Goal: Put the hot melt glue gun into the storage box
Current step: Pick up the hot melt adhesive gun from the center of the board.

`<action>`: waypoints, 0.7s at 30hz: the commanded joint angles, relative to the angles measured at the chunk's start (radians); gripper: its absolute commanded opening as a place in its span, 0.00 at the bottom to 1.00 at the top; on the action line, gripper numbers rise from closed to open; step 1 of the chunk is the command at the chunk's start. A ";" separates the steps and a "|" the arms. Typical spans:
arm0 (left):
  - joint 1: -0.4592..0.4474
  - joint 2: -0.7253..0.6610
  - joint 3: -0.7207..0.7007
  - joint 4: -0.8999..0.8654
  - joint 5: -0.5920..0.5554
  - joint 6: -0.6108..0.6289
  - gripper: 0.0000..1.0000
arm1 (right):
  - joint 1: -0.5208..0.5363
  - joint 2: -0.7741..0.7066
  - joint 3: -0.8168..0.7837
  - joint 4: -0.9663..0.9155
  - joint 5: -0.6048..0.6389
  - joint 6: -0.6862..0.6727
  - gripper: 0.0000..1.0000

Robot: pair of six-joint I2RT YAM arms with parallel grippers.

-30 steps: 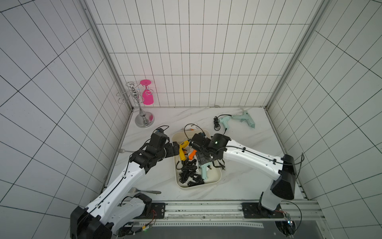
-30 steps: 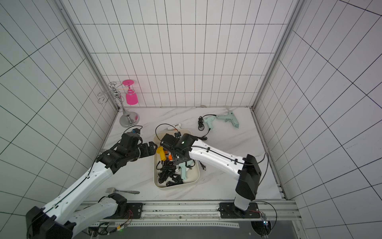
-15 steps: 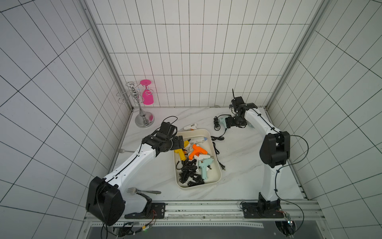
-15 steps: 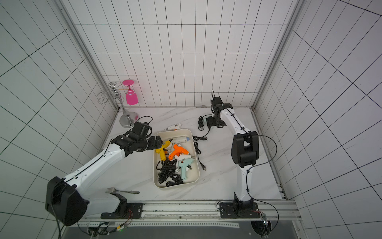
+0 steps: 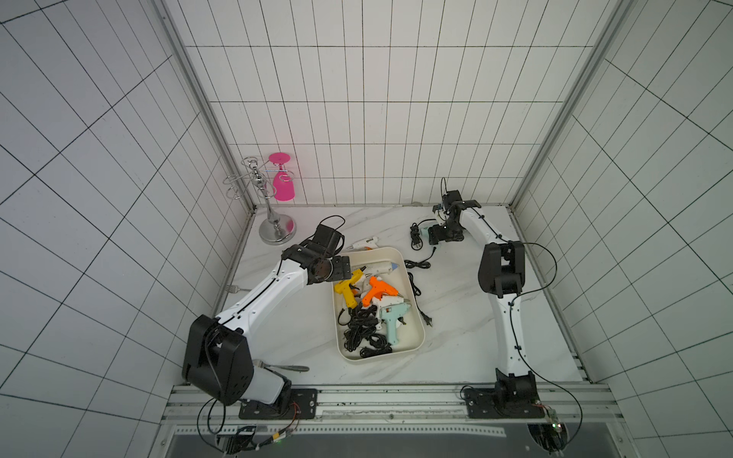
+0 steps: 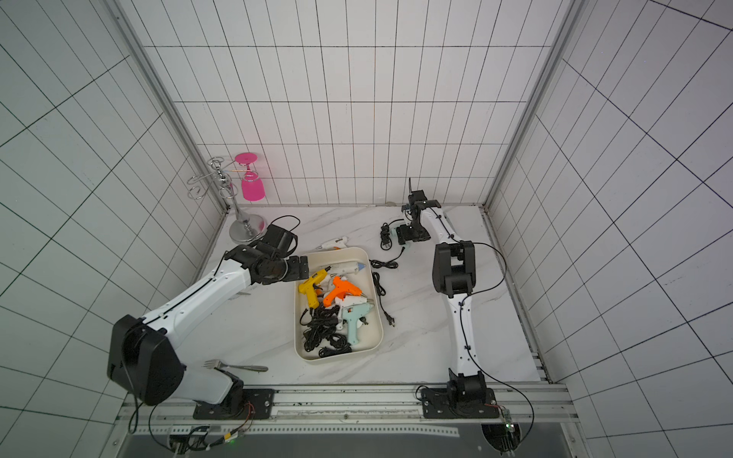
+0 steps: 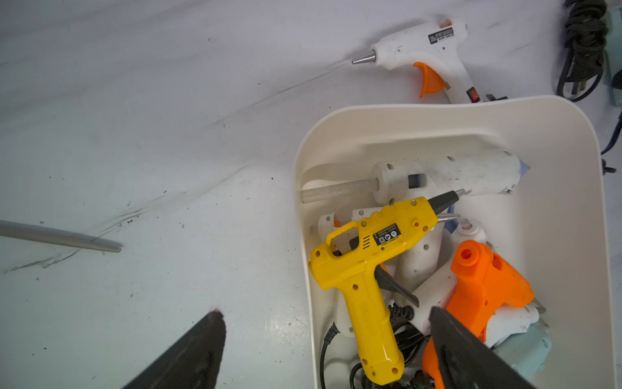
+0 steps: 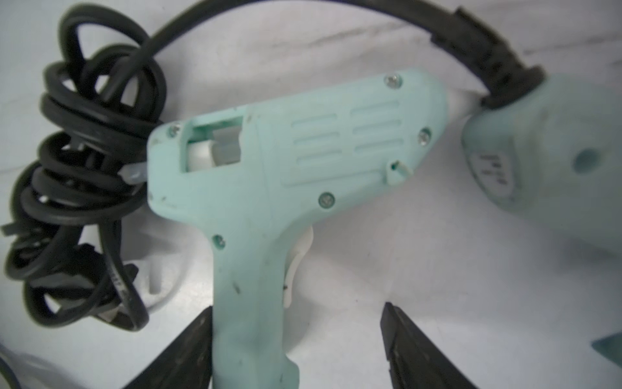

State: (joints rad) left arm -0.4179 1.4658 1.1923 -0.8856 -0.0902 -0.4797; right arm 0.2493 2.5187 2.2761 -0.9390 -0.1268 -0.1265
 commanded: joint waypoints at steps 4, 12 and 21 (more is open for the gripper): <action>0.016 0.037 0.043 -0.037 -0.042 0.036 0.96 | 0.039 0.038 0.053 -0.047 0.024 -0.030 0.69; 0.031 0.015 0.026 -0.039 -0.035 0.055 0.96 | 0.076 0.050 0.035 -0.081 0.142 -0.048 0.44; 0.034 -0.038 0.005 -0.014 -0.012 0.086 0.96 | 0.111 -0.063 -0.029 -0.080 0.135 -0.003 0.13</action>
State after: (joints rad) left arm -0.3889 1.4677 1.2060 -0.9230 -0.1101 -0.4206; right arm 0.3443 2.5248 2.2860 -0.9768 0.0059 -0.1539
